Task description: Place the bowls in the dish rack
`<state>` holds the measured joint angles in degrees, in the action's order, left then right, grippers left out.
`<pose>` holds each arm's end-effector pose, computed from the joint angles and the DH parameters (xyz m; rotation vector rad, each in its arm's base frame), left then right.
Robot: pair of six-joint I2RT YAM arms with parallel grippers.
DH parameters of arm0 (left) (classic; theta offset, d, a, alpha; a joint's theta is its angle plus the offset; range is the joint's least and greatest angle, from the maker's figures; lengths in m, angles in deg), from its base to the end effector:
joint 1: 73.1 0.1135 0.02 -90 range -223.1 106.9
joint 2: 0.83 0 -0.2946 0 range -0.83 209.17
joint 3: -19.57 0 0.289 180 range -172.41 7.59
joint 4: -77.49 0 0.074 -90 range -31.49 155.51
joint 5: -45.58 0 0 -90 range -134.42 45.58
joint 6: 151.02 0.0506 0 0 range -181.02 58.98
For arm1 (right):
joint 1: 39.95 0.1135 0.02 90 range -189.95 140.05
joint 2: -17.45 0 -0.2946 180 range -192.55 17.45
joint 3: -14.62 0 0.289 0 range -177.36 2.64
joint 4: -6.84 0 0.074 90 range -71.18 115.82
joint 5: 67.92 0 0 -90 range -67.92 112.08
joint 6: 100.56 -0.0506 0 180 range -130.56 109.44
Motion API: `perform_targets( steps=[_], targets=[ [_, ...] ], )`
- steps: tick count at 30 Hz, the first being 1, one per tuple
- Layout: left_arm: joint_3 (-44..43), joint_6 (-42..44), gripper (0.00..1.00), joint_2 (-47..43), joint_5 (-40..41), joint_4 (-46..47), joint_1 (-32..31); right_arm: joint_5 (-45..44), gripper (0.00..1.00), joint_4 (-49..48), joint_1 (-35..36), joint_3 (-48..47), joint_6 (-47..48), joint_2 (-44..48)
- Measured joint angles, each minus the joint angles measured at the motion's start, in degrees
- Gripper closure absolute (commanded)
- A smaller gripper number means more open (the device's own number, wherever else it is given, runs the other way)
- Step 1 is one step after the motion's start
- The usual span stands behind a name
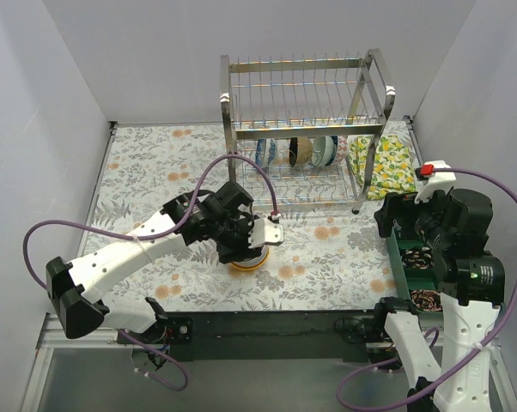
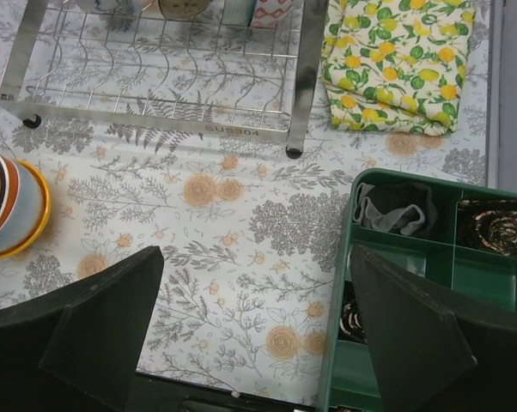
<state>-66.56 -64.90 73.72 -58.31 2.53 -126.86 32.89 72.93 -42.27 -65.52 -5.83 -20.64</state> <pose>0.1556 -0.2329 0.3454 1.2473 2.4918 -0.6149 0.1160 0.0048 0.4384 -0.1632 1.9773 0.1080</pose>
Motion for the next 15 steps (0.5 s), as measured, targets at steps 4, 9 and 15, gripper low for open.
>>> perform_targets(
  steps=[4,9,15],
  targets=[
    [2.0,1.4,0.57,0.7,0.0,-0.1,0.0,2.1,0.02,0.2,-1.2,0.9,0.0,-0.2],
    [4.7,4.6,0.59,1.9,0.0,0.0,0.0,4.1,0.02,0.2,-1.4,1.0,0.0,-0.8],
    [6.8,7.0,0.59,2.1,0.8,0.9,0.0,5.3,0.02,0.2,-1.4,1.9,0.0,-2.1]
  ],
)
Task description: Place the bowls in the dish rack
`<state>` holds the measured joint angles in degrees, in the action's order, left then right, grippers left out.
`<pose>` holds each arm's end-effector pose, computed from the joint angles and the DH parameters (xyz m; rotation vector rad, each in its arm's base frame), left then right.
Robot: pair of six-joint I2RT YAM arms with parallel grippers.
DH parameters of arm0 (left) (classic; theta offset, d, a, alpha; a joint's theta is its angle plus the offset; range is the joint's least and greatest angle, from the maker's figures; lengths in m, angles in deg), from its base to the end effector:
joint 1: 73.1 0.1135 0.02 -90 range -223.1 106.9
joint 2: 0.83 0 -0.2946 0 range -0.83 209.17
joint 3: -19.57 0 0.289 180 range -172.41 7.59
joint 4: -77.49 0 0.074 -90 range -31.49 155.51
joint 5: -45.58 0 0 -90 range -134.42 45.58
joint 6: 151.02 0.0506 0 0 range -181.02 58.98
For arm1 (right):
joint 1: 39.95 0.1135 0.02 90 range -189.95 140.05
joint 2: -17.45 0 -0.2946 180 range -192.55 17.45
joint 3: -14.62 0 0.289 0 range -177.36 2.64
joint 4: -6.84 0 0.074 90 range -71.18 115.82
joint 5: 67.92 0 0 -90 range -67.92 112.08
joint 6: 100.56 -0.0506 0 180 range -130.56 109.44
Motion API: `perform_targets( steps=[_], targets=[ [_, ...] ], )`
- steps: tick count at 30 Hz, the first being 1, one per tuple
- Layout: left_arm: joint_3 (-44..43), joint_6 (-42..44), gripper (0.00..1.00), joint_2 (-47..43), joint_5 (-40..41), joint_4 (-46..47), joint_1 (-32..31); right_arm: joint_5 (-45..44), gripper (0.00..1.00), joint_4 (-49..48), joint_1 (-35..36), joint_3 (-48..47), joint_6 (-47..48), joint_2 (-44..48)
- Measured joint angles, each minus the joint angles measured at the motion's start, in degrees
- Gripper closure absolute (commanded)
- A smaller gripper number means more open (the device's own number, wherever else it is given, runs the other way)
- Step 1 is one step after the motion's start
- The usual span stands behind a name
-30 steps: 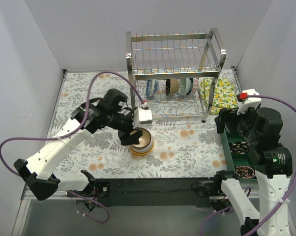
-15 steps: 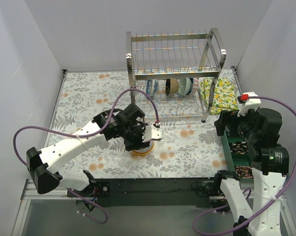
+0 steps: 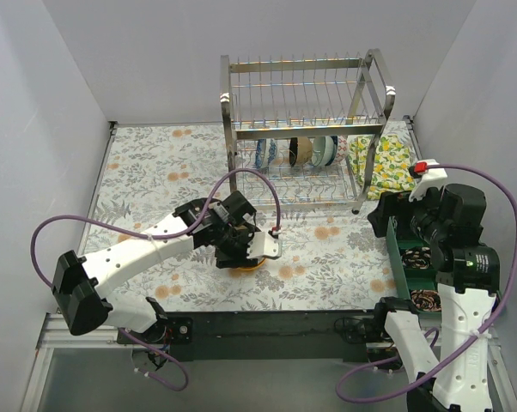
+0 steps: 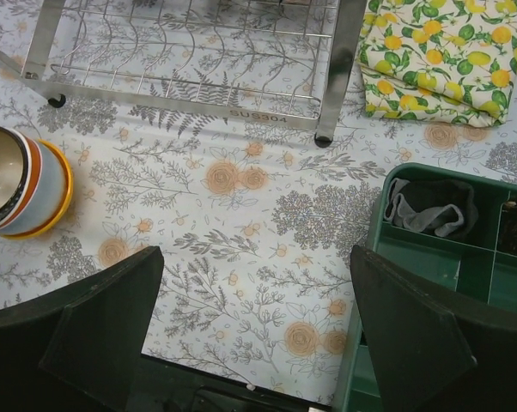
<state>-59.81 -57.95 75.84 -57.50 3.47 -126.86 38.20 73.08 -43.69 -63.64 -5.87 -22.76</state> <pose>0.1564 -0.2328 0.2970 1.4290 2.5261 -0.5051 0.1313 0.0055 0.4239 -0.1899 2.0388 0.1984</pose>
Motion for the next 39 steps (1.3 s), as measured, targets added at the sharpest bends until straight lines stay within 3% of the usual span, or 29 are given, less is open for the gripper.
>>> perform_targets(
  steps=[23,39],
  targets=[
    [2.2,5.5,0.76,5.1,1.7,5.3,0.0,0.6,0.02,-0.5,0.0,1.0,-0.1,-1.9],
    [1.9,5.8,0.99,5.8,2.2,4.5,0.0,0.5,0.03,-1.1,-0.4,2.4,-0.3,-2.3]
  ],
)
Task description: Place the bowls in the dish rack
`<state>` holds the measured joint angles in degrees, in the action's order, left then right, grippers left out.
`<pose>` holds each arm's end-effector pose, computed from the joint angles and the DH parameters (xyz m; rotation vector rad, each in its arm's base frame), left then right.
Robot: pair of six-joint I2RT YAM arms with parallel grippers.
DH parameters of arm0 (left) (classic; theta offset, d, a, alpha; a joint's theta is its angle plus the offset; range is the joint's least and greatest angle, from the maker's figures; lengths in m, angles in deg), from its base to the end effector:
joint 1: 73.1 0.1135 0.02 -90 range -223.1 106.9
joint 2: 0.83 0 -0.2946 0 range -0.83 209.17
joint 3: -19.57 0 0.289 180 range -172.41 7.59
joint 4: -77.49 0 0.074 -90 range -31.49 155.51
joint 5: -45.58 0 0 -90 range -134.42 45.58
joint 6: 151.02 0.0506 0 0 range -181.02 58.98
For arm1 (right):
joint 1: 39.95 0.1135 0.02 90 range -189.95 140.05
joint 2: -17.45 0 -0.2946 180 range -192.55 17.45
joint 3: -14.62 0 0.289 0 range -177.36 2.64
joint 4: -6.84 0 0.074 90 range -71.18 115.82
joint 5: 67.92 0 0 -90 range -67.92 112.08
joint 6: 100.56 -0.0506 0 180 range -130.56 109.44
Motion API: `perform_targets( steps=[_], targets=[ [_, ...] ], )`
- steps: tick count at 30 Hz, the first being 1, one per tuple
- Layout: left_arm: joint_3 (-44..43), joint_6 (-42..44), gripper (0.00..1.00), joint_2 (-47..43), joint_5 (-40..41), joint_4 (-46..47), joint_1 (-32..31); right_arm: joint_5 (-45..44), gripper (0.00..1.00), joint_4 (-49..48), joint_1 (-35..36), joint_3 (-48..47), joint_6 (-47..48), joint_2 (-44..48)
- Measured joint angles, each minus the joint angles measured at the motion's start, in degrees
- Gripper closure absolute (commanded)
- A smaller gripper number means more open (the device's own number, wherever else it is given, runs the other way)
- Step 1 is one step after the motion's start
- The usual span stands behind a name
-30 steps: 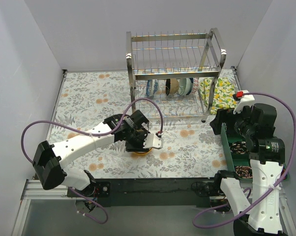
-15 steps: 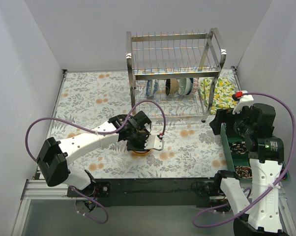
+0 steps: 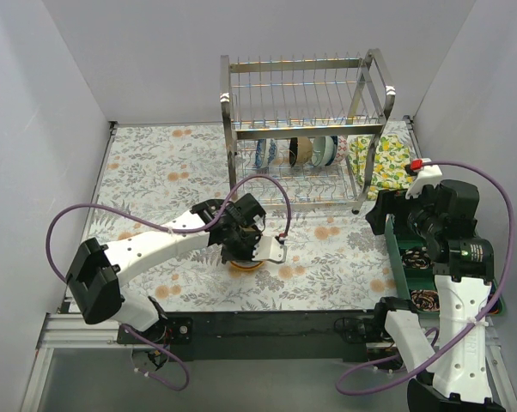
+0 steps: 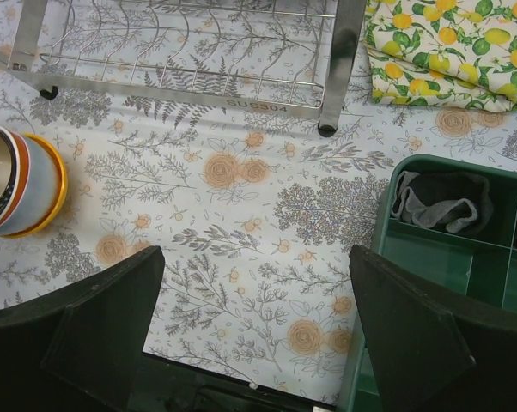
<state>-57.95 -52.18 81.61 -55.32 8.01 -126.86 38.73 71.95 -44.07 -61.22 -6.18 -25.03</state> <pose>0.1711 -0.2496 0.2616 1.5573 2.4875 -0.4123 0.1489 0.0038 0.4069 -0.1760 2.0995 0.2197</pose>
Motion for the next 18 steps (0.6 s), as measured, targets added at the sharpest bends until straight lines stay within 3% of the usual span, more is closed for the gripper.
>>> perform_targets(
  steps=[10,18],
  targets=[
    [-17.4,-2.6,1.00,3.7,-1.0,-12.0,0.0,0.0,0.04,-0.7,0.0,0.0,0.2,-1.5],
    [-31.7,-5.9,1.00,7.0,-3.1,-13.4,0.0,-1.2,0.06,-1.4,0.0,0.0,0.4,-2.1]
  ],
)
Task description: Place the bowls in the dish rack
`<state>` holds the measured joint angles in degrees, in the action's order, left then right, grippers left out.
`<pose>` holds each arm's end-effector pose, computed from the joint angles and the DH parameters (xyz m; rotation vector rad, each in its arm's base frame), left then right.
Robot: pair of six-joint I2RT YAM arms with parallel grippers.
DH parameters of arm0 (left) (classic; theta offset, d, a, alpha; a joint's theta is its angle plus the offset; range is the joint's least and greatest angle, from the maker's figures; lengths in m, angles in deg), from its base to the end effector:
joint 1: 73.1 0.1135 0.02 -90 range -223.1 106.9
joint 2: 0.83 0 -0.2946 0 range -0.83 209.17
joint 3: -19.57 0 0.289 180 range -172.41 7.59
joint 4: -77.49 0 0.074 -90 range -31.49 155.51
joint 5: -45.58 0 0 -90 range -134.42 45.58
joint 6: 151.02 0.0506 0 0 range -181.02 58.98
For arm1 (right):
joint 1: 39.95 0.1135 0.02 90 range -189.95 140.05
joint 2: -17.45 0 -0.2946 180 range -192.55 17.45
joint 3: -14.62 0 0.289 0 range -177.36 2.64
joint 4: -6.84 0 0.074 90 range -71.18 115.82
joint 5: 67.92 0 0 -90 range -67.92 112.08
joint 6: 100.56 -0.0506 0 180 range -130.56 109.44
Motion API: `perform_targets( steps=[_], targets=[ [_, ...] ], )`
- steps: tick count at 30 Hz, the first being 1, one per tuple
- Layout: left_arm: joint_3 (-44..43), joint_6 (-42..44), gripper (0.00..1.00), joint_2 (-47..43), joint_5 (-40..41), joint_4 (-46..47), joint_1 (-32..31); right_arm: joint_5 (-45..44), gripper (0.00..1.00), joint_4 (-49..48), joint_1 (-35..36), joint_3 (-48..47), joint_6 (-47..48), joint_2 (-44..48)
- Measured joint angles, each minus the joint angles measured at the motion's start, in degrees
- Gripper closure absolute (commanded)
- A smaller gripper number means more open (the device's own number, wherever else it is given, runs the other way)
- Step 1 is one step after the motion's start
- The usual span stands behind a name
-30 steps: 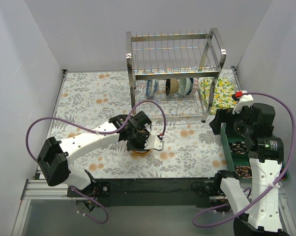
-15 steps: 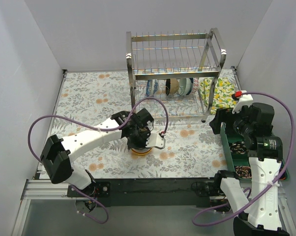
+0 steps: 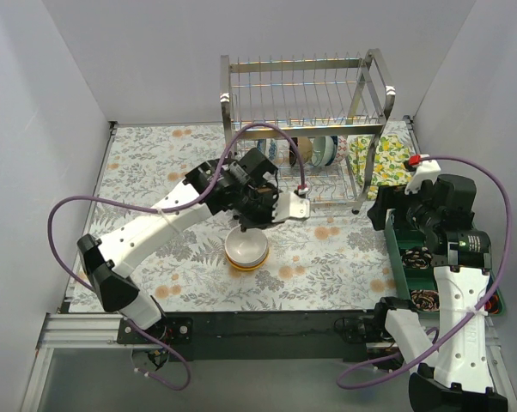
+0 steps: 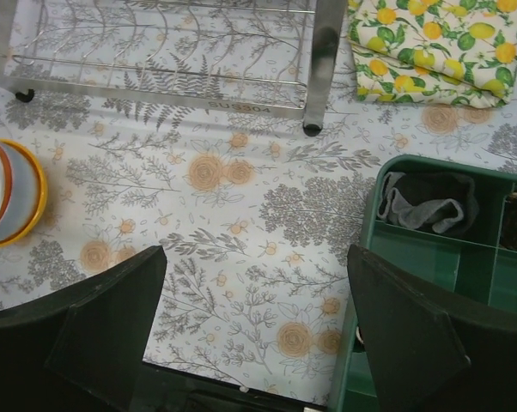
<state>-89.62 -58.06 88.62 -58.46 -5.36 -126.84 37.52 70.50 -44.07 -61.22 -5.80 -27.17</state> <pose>0.1941 -0.2853 0.3959 1.3830 2.3919 -0.5903 0.1616 0.0019 0.4044 -0.1693 2.1136 0.1959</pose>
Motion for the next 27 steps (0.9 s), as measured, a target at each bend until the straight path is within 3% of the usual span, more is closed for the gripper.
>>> perform_targets(
  steps=[4,11,18,27],
  targets=[
    [-0.9,-3.8,1.00,2.4,-3.7,10.3,0.0,-5.0,0.02,0.0,0.0,0.0,0.5,0.1],
    [10.7,-17.0,1.00,3.0,-9.1,40.5,-1.7,-19.5,0.01,-0.1,0.0,-0.3,1.9,0.8],
    [21.9,-35.1,1.00,6.2,-11.5,70.9,-4.1,-27.1,0.01,0.8,0.0,-2.0,4.0,-0.1],
    [24.7,-62.2,1.00,14.0,-10.2,97.7,-3.4,-30.8,0.01,0.9,-0.1,-2.4,6.7,-2.4]
  ],
)
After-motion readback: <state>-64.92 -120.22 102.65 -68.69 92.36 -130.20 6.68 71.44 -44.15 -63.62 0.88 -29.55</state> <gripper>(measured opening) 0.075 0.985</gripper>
